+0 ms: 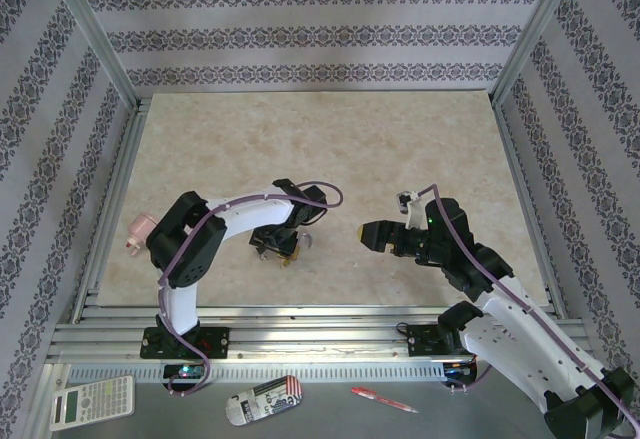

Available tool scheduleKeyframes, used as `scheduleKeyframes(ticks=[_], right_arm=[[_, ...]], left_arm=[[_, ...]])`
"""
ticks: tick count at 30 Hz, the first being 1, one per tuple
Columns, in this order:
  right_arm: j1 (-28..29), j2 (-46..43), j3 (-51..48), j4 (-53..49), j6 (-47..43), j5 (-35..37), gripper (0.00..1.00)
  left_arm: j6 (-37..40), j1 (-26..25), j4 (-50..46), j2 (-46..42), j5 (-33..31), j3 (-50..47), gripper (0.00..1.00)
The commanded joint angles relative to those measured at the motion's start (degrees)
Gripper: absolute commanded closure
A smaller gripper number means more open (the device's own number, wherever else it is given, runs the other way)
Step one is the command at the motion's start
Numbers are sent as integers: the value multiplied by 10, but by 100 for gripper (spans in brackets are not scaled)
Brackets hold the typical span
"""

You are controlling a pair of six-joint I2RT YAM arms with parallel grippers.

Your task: Unlock with the key

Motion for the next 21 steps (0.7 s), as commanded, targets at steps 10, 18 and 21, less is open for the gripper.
scheduleKeyframes(ticks=[10,18,21], right_arm=[[-10,-22,-13,2,2,-16,19],[-12,-38,-15,-5,6,-10,18],[-13,-32,-15,-2,9,-11,18]], left_arm=[[29,-14,-27,53,25,43,65],[13,-18,-27,-19,28,32,58],[3,-18,-37,-67,31,39,56]])
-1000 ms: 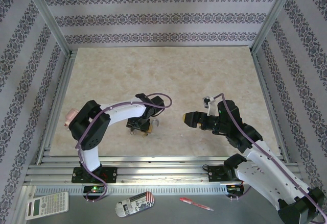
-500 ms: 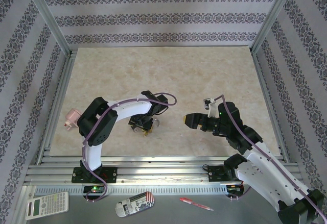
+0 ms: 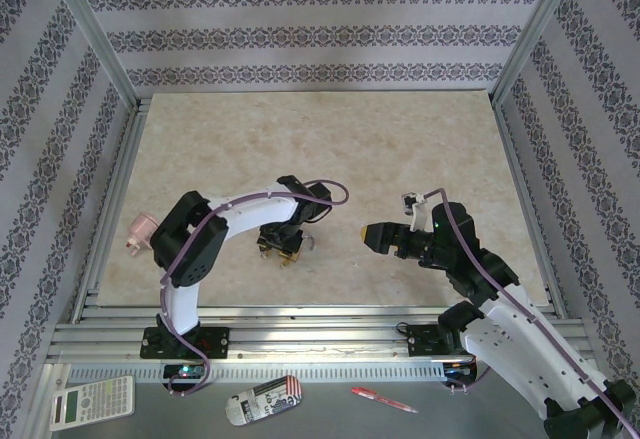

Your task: Unlock with the key

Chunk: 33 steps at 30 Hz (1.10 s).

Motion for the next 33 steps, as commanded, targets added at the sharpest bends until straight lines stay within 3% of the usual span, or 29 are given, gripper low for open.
scheduleKeyframes(ticks=[1,6,10,12,15,18,23,29,33], right_arm=[[-6,4,-5,3,8,-8,18],[-5,29,3,-13,6,4,17],[1,71,7,-27,21,32,17],[26,102,7,-11,39,51,17],[109,175,21,18,65,124,17],[157,271,44,51,98,160,25],[199,405,107,64,109,187,40],[204,409,134,44,96,195,41],[203,374,127,15,88,208,40]], left_arm=[[-13,-8,-22,-69,7,8,55],[-38,0,-34,-156,-26,-6,45],[-48,42,29,-251,-28,-56,41],[-45,80,76,-290,-3,-98,40],[-32,144,160,-329,62,-169,41],[-17,176,201,-322,88,-205,47],[15,202,232,-237,75,-214,74],[27,202,253,-164,57,-195,84],[36,195,284,-136,80,-195,88]])
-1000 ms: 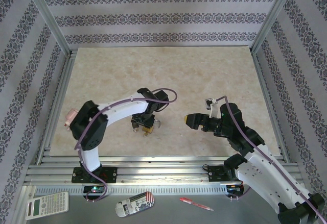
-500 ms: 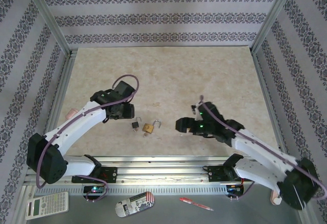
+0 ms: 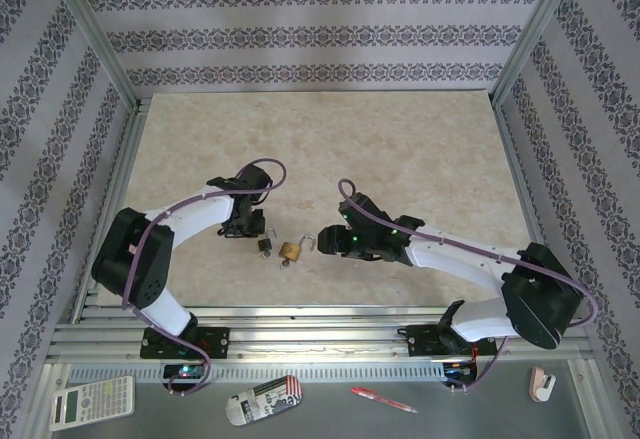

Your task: Unlock with the key

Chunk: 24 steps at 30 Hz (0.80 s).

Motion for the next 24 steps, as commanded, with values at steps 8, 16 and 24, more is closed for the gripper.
scheduleKeyframes(ticks=[8,16,24], right_arm=[[-16,-101,-27,-48,-8,29,38],[-42,-143,-53,-54,-9,22,37],[-57,-144,-61,-53,-14,8,37]], left_arm=[[21,-27,52,58,9,29,90],[31,-47,59,62,26,37,90],[15,-58,52,61,17,30,91]])
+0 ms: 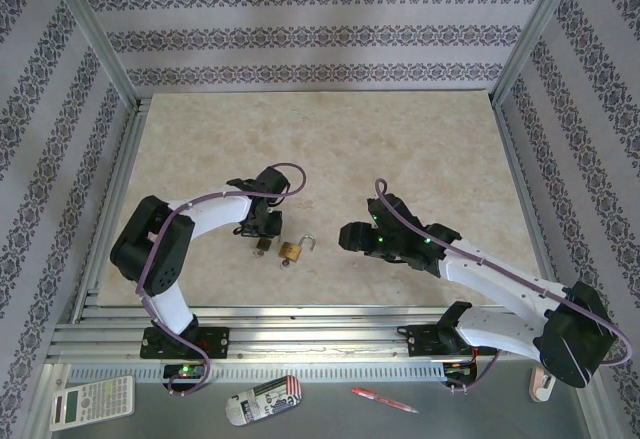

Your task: Unlock with the key

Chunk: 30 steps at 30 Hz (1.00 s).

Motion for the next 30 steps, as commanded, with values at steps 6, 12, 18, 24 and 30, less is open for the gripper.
scheduleKeyframes(ticks=[6,12,18,24,30], right_arm=[[-11,-12,-9,-2,-12,-11,36],[-32,-41,-5,-34,-82,37,19],[-130,-62,-28,39,-241,239,2],[-286,30,-91,348,-293,258,2],[-266,106,-108,531,-558,271,2]], left_arm=[[-9,-4,-24,-5,-45,21,89],[-11,27,-26,-84,-82,25,48],[39,116,152,-227,-178,-79,0],[167,249,564,-299,-201,-289,0],[244,303,795,-217,-101,-382,0]])
